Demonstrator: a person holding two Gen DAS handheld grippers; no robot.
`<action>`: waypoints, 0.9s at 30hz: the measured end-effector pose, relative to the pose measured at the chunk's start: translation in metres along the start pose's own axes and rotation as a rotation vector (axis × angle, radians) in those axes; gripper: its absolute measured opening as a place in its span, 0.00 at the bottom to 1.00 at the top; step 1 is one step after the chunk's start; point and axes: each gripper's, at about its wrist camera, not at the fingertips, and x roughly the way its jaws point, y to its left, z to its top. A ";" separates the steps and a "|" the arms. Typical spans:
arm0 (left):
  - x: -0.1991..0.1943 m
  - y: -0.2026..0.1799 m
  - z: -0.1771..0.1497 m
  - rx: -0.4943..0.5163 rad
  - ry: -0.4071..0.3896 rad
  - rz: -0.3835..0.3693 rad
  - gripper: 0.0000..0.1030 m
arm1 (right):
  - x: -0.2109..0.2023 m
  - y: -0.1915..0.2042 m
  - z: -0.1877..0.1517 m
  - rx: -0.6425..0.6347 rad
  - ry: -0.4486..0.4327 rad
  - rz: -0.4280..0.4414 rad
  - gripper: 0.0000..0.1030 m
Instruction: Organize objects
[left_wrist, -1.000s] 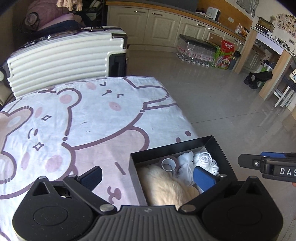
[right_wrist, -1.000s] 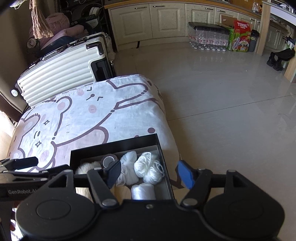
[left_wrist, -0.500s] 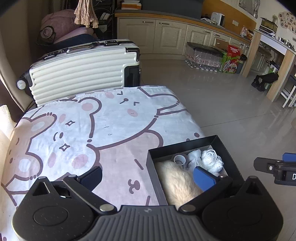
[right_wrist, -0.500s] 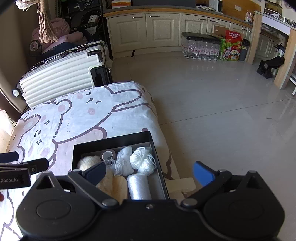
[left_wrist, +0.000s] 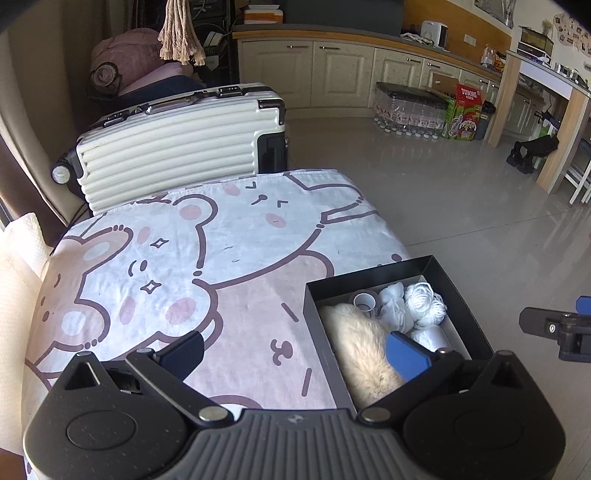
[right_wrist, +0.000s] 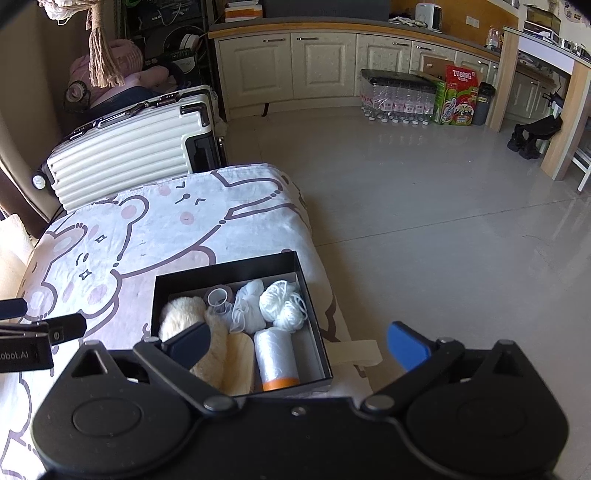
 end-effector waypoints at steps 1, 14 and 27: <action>-0.002 0.000 -0.001 -0.001 0.000 0.002 1.00 | -0.002 0.000 -0.001 0.002 -0.001 0.000 1.00; -0.013 0.007 -0.005 -0.026 0.003 0.015 1.00 | -0.013 0.002 -0.005 -0.004 -0.004 -0.019 1.00; -0.014 0.000 -0.006 0.000 0.001 0.023 1.00 | -0.014 -0.002 -0.008 -0.013 0.000 -0.033 1.00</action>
